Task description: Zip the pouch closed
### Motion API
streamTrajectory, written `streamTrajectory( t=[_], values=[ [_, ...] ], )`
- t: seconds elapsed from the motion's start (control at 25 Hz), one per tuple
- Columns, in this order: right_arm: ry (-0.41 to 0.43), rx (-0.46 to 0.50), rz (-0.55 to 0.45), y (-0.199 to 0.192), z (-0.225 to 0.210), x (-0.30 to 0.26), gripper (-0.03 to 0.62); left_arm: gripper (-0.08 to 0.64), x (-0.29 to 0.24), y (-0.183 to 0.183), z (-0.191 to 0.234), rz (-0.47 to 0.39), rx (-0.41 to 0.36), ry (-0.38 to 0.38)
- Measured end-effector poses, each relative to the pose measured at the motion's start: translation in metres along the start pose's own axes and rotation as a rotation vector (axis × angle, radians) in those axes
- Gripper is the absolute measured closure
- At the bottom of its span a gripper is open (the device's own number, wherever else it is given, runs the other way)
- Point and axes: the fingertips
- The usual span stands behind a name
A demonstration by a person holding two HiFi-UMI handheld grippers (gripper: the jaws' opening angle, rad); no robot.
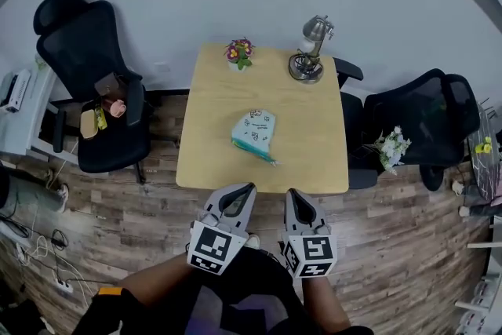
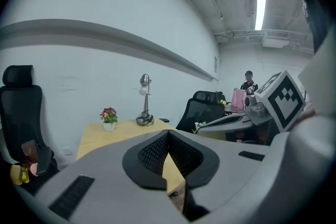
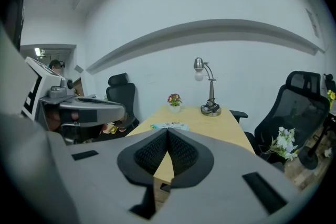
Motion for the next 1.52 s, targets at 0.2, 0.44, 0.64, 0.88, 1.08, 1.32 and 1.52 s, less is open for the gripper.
streamTrajectory(
  t=[0.2,0.44,0.64,0.88,1.08,1.32,1.52],
  values=[
    [-0.039,0.029,0.06,-0.002,-0.008,-0.026,0.578,0.551,-0.02,-0.009,0.023,0.021,-0.003,-0.038],
    [-0.081,0.068,0.118,0.001,-0.01,-0.049,0.578,0.551,-0.038,-0.021,0.043,0.047,-0.034,-0.084],
    [-0.096,0.131,0.169,0.001,-0.013,-0.065,0.578,0.551,-0.048,-0.028,0.049,0.053,-0.049,-0.144],
    [-0.084,0.238,0.229,-0.009,-0.022,-0.088,0.528,0.549,-0.066,-0.043,0.051,0.084,-0.05,-0.188],
    [-0.003,0.346,0.309,-0.029,-0.034,-0.113,0.512,0.549,-0.083,-0.055,0.056,0.129,-0.052,-0.165],
    [0.143,0.483,0.45,-0.065,-0.045,-0.14,0.512,0.548,-0.103,-0.068,0.061,0.189,-0.034,-0.139],
    [0.234,0.544,0.511,-0.091,-0.048,-0.156,0.505,0.548,-0.114,-0.091,0.055,0.26,-0.02,-0.129]
  ],
)
Point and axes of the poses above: the fingertips, and each gripper's own axes: x backward along the fingers, z to its left, y out of its top, and after that the axes turned 5 degrees about -x, right-handed
